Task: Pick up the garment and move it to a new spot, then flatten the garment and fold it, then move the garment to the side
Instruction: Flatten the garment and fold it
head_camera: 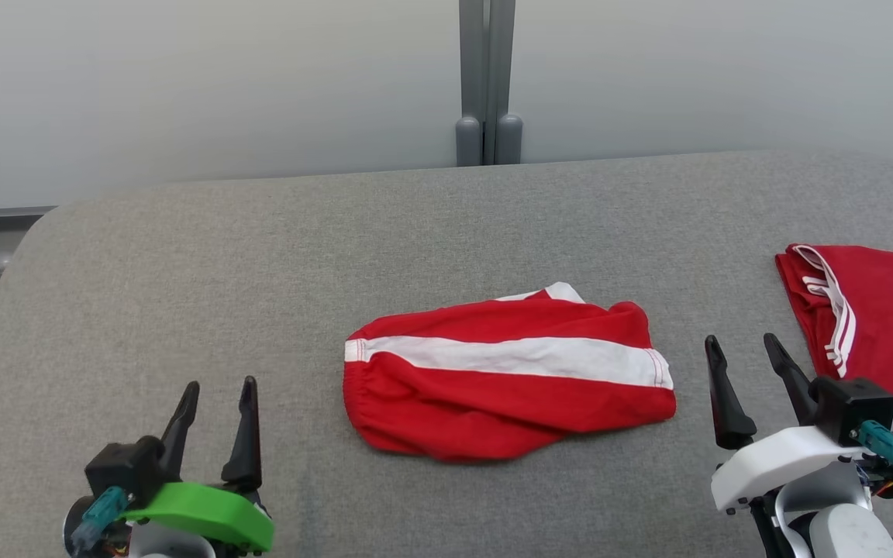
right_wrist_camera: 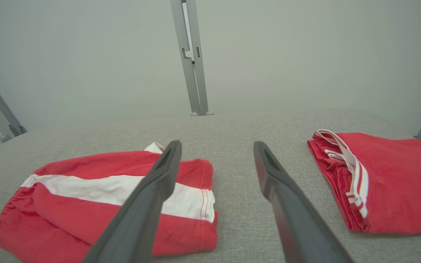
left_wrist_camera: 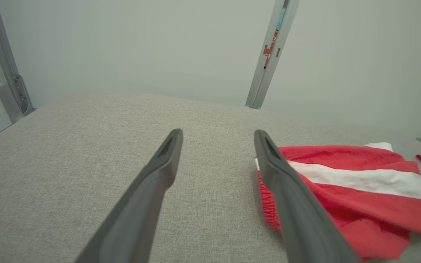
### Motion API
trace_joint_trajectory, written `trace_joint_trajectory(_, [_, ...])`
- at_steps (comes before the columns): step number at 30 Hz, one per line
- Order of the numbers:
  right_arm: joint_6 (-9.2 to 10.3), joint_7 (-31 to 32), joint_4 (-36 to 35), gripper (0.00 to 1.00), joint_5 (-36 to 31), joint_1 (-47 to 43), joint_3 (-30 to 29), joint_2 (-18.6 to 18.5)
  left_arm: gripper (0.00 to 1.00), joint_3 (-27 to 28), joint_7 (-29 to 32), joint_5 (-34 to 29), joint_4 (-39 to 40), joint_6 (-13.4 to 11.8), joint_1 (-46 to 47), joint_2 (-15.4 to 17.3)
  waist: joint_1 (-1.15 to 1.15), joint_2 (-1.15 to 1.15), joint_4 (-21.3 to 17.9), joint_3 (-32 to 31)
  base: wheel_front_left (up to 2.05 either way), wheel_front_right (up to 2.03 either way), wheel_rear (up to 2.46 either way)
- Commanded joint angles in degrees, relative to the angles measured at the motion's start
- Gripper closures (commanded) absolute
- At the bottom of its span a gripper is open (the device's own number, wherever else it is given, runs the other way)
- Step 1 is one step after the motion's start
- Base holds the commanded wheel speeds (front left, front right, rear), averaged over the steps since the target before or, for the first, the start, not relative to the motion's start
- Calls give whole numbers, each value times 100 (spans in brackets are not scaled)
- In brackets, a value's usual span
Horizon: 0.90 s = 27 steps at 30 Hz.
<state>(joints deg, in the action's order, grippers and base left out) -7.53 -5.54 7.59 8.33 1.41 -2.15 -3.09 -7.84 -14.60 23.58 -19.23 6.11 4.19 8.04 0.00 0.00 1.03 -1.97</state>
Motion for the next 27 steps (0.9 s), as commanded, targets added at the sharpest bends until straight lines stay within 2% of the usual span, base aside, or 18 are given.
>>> trace_joint_trajectory(1, [9,43,-37,0,-41,-52,-7,-6,0,-62,76,-30,-32,41,179,12,0,0,24,26,0,0,0])
trace_joint_trajectory(5, [9,218,-100,0,42,52,23,-3,0,-263,566,40,-236,35,469,-80,0,0,61,105,0,0,0])
trace_joint_trajectory(14, [9,1433,-27,0,282,495,171,-11,0,-703,1982,364,-984,-16,1586,-376,0,0,17,656,0,0,0])
trace_joint_trajectory(22, [9,1974,151,0,340,962,377,3,0,-961,2540,569,-1758,-235,2319,-481,0,0,-200,1111,0,0,0])
trace_joint_trajectory(27, [9,2112,331,0,401,1185,376,12,0,-1011,2512,572,-2063,-329,2598,-488,0,0,-324,1316,0,0,0])
